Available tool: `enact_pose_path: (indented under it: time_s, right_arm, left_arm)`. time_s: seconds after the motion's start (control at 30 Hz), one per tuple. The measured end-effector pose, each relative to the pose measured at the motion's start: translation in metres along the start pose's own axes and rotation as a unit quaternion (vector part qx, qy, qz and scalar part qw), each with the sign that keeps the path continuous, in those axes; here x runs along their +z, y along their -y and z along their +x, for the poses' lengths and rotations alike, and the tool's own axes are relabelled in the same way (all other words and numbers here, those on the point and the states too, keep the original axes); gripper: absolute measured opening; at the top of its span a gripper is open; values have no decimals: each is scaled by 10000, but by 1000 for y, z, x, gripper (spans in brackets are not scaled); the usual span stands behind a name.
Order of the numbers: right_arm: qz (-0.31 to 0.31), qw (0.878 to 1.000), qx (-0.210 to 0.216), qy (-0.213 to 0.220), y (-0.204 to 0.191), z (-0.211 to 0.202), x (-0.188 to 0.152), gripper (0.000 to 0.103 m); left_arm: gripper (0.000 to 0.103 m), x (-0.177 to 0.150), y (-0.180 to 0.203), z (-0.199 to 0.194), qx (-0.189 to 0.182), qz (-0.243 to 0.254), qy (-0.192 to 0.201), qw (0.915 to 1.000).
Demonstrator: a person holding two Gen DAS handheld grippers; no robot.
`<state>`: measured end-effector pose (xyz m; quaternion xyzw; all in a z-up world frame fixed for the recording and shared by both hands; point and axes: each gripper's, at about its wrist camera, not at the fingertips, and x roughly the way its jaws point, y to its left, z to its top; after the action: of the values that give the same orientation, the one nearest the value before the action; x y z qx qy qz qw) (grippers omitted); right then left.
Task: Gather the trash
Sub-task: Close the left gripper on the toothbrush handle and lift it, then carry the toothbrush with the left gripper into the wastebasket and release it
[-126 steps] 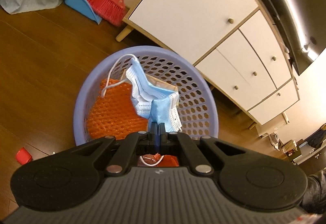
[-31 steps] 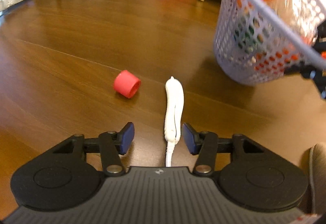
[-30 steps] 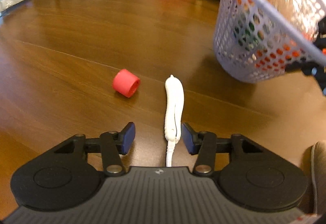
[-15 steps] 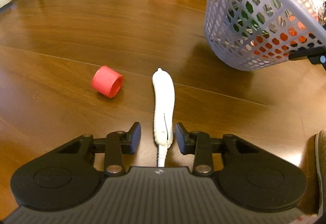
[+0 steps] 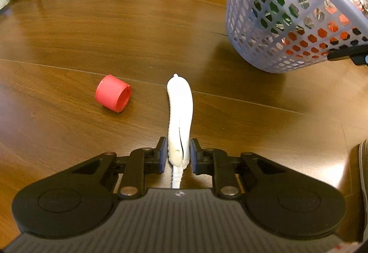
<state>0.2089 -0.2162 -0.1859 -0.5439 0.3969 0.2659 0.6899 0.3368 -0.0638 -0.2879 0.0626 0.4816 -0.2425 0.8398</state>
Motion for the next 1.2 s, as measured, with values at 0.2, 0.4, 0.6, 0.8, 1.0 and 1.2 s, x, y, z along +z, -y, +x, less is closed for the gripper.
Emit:
enact_pose_path:
  time_s: [0.2, 0.4, 0.6, 0.8, 1.0, 1.2]
  right_arm:
    - [8, 10000, 5, 3, 0, 0, -1, 0]
    - [19, 10000, 3, -1, 1, 0, -2, 0]
    - [21, 10000, 3, -2, 1, 0, -2, 0]
    - [35, 10000, 6, -1, 1, -1, -2, 0]
    - [40, 10000, 9, 4, 2, -2, -3, 0]
    - [40, 10000, 10, 6, 2, -2, -3, 0]
  left_arm:
    - [16, 0, -1, -6, 61, 13, 57, 10000]
    - [16, 4, -7, -22, 62, -356, 173, 9992]
    - [16, 18, -17, -55, -5, -766, 482, 9959]
    - [16, 40, -20, -90, -112, -967, 864, 9915]
    - [16, 62, -17, -117, -282, -977, 1159, 9880]
    - [16, 80, -14, -137, -505, -927, 1388, 9847]
